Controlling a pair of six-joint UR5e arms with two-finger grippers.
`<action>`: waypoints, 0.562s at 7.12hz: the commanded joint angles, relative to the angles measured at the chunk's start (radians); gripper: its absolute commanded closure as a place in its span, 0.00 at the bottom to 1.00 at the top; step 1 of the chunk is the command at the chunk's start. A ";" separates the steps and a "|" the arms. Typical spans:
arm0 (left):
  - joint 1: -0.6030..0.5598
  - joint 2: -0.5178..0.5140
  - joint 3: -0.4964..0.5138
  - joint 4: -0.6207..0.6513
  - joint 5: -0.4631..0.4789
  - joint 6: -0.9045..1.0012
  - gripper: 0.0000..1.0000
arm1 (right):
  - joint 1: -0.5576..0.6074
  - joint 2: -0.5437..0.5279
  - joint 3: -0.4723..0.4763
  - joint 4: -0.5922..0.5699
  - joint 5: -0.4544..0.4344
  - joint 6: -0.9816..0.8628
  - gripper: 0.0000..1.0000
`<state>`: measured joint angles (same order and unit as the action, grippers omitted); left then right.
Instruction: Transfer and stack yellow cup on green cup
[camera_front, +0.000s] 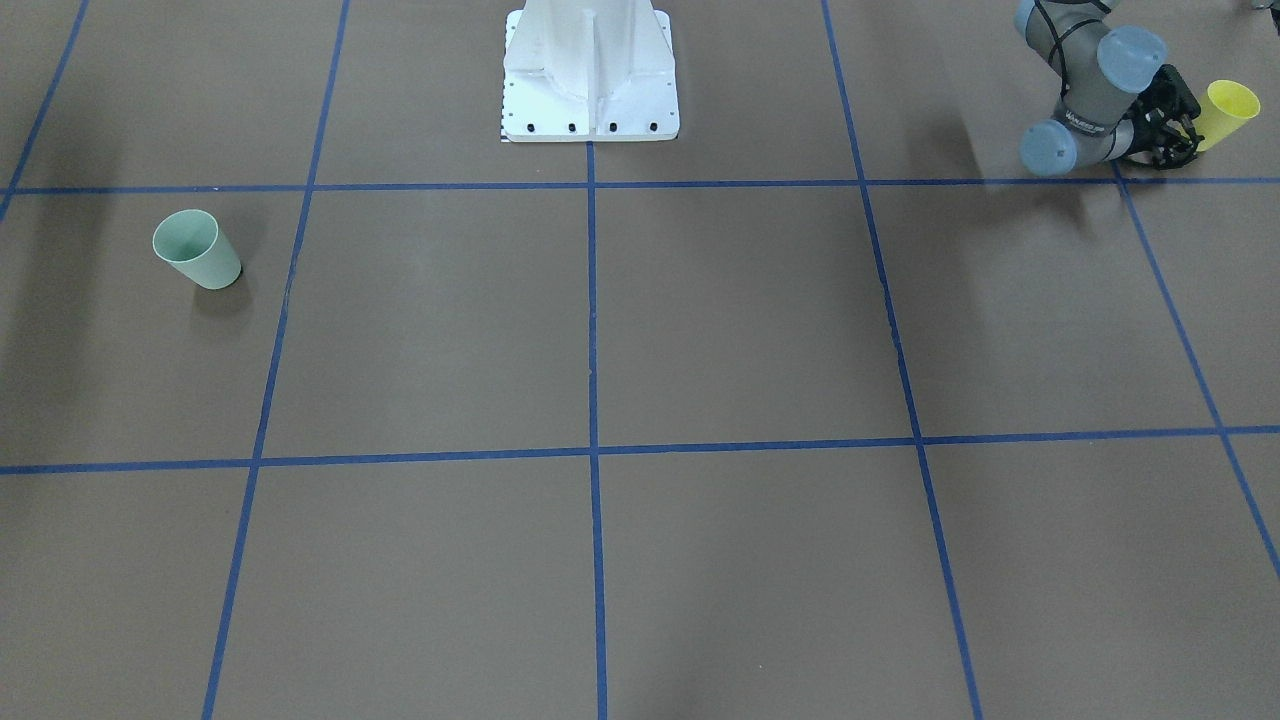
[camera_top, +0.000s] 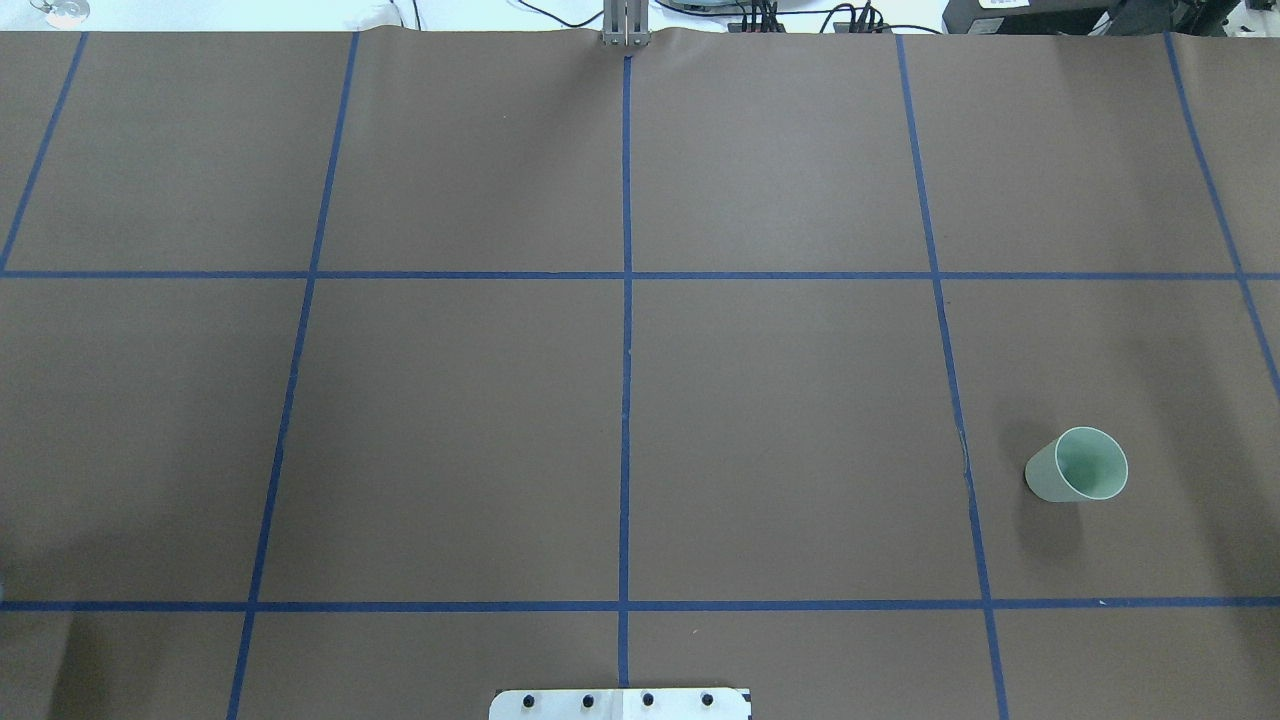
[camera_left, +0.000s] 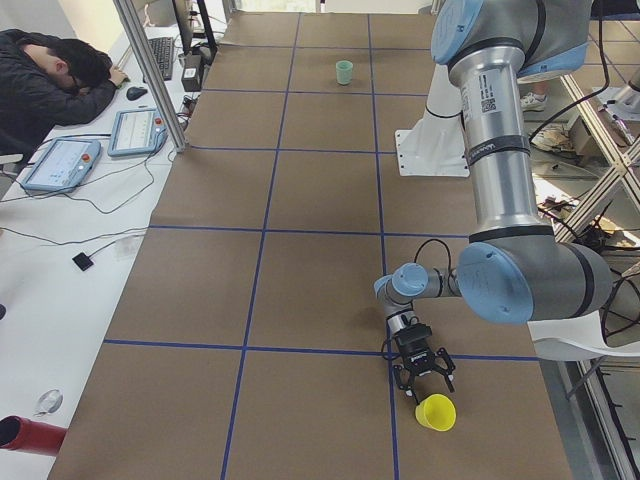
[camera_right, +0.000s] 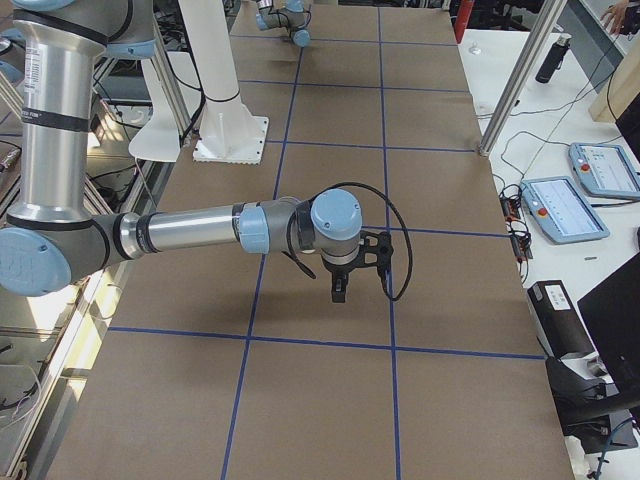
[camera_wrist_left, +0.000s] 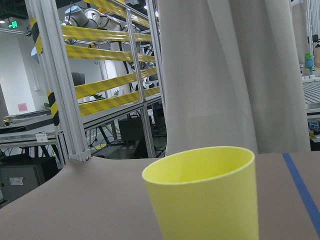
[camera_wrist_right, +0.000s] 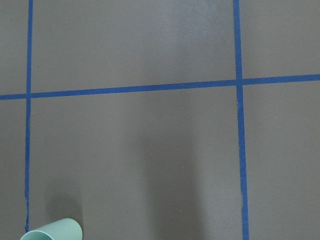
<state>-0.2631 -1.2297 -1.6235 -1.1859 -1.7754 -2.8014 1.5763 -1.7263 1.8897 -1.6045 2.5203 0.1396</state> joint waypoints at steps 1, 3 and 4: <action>-0.001 0.006 0.004 0.000 0.007 0.019 0.00 | -0.001 -0.001 -0.001 0.000 0.000 0.000 0.00; -0.001 0.006 0.010 0.000 0.008 0.045 0.00 | -0.001 -0.001 -0.001 0.000 0.000 0.000 0.00; -0.001 0.007 0.011 0.000 0.008 0.062 0.00 | 0.001 -0.001 0.000 -0.002 0.000 0.000 0.00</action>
<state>-0.2638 -1.2237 -1.6151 -1.1857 -1.7680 -2.7583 1.5756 -1.7272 1.8886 -1.6049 2.5203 0.1396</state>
